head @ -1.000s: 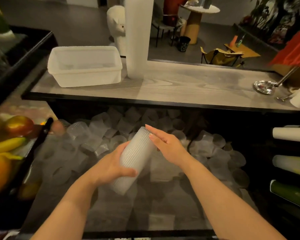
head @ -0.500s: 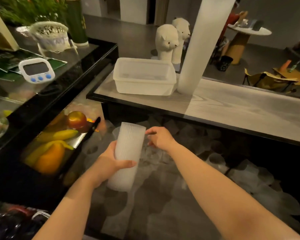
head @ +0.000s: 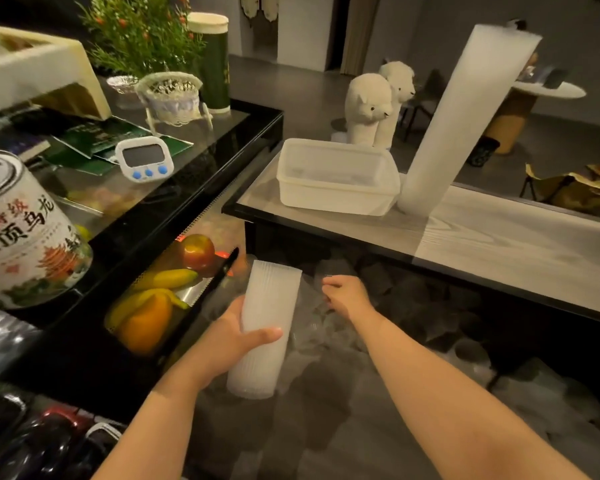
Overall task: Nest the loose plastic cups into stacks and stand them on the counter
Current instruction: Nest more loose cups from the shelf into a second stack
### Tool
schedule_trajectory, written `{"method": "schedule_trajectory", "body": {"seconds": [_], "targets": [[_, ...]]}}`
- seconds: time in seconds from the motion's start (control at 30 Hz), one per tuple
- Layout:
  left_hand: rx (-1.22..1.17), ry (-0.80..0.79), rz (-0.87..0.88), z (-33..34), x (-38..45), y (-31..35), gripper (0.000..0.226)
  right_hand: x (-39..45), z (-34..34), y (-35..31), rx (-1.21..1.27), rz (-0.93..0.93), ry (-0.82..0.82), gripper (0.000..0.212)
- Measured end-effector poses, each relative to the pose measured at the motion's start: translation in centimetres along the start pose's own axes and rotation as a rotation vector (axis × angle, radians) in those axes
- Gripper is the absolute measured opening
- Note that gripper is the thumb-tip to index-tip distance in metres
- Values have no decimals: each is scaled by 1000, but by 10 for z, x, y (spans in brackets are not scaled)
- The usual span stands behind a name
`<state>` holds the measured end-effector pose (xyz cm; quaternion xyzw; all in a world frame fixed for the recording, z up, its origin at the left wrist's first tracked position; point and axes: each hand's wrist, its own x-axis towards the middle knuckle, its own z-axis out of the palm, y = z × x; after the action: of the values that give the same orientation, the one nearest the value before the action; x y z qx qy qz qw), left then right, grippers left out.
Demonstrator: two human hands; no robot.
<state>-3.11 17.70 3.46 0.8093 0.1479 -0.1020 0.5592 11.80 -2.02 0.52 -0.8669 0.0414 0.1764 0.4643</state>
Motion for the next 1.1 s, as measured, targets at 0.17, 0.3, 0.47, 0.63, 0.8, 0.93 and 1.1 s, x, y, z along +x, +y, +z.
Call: {"method": "schedule_trajectory", "body": {"seconds": [0.17,0.3,0.47,0.63,0.8,0.93,1.1], "targets": [[37,-13,8,3,0,1,83,-46,-35,-3,-27,-220,132,13],[126,-57,64,6,-7,6,90,-83,-55,-15,101,-326,222,13],[223,-91,106,12,-19,13,90,-121,-69,-45,208,-470,147,36],[250,-85,135,13,-28,16,91,-128,-66,-46,15,-506,56,34],[260,-73,117,12,-37,12,93,-131,-52,-47,-148,-500,-108,34],[224,-50,83,11,-36,11,94,-129,-34,-46,-168,-526,-200,36],[210,1,30,6,-37,4,92,-111,-31,-56,-102,-513,-261,37]]}}
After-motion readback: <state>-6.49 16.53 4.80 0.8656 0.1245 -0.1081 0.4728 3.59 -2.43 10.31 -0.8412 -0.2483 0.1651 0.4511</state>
